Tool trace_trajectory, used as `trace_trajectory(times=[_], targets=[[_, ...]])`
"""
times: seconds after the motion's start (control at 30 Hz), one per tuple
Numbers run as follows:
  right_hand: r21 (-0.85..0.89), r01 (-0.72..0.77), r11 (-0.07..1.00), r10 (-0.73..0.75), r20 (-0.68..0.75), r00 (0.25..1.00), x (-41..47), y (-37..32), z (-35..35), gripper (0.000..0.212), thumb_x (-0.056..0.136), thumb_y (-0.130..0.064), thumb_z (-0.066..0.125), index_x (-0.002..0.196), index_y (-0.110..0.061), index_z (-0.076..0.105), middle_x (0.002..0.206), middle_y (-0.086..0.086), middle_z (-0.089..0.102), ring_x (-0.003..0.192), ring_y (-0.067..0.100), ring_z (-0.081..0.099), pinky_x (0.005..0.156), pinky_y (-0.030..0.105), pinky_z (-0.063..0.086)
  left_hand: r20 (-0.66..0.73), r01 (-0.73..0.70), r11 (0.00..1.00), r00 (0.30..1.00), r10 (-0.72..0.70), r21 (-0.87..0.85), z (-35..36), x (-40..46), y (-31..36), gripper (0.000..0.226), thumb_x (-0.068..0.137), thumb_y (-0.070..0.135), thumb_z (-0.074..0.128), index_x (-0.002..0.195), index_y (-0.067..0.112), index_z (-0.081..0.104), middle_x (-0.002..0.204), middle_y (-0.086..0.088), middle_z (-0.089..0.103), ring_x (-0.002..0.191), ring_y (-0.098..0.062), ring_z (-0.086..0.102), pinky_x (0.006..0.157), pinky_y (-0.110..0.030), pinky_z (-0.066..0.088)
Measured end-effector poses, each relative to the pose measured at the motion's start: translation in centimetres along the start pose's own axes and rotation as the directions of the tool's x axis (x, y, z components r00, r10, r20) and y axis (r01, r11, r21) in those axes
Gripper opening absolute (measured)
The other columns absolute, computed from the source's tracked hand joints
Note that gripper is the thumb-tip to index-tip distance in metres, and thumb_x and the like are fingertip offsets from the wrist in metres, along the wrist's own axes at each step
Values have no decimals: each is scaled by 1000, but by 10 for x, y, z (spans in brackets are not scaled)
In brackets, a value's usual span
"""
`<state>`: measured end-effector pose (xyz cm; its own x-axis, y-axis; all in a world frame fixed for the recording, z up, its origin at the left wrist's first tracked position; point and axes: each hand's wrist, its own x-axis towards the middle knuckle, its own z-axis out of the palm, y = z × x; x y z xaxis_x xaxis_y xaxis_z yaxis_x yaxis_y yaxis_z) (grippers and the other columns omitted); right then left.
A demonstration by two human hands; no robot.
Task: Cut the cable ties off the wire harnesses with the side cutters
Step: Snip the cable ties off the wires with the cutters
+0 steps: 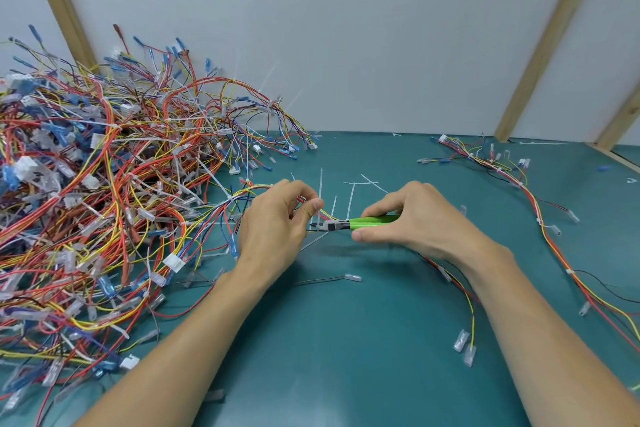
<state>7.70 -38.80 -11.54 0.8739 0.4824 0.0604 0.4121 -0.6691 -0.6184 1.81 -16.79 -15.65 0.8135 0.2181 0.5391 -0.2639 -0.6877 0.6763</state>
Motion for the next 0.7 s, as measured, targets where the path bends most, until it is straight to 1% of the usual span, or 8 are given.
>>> trace_trajectory(times=[0.1,0.17,0.27,0.37,0.43,0.5,0.6,0.7], targets=[[-33,-10,999,11,18,1000,0,0,0,40,49,-79,73,83,-59,75,84,-29,74,87,4,68,83,36,59,-15,-4,1000,1000,4,6,-1,0,2,10,93,26,70,84,25,66,62,21,49,58,-23,49,61,-47,54],[-111,-12,994,19,60,998,-2,-2,6,40,48,-81,73,83,-61,74,83,-33,71,85,1,66,76,30,57,-51,16,999,999,-17,-33,-3,2,2,13,94,27,68,83,25,63,52,14,46,53,-25,53,59,-49,51],[-122,-18,992,20,20,1000,1,-2,9,37,54,-77,77,84,-55,76,77,-26,71,79,4,62,70,28,51,-72,38,996,996,-44,-77,-8,7,-2,12,93,28,69,82,26,65,49,10,40,55,-29,61,60,-50,52],[3,-44,999,44,-142,989,2,6,-3,35,59,-76,76,83,-49,77,76,-19,71,77,3,60,68,29,48,-102,35,993,994,-47,-113,-8,7,1,12,94,25,68,83,25,64,61,9,49,66,-30,62,67,-49,53],[81,-56,995,72,-213,974,2,11,-5,36,65,-77,71,82,-46,77,78,-16,72,75,4,61,71,32,50,-113,23,990,993,-39,-139,-6,6,4,13,97,22,63,85,22,60,72,6,61,68,-22,66,67,-39,52],[120,-82,989,111,-256,960,3,12,0,38,75,-75,67,77,-38,75,78,-8,72,74,11,65,73,37,52,-85,34,980,995,-51,-196,-5,6,6,15,100,20,58,86,20,56,77,8,68,63,-15,70,59,-25,47],[270,-103,957,166,-222,961,6,5,9,42,89,-64,65,77,-24,71,76,0,70,60,18,61,60,40,53,10,77,956,997,-77,-282,-3,5,8,15,102,14,55,87,17,55,79,4,73,56,-20,69,48,-14,39],[511,-89,855,173,-118,978,7,-7,15,41,93,-52,67,92,-11,70,81,-3,72,57,11,55,46,28,46,116,93,962,991,-65,-255,-3,3,8,13,99,15,62,86,19,62,71,4,71,51,-22,66,50,-18,41]])
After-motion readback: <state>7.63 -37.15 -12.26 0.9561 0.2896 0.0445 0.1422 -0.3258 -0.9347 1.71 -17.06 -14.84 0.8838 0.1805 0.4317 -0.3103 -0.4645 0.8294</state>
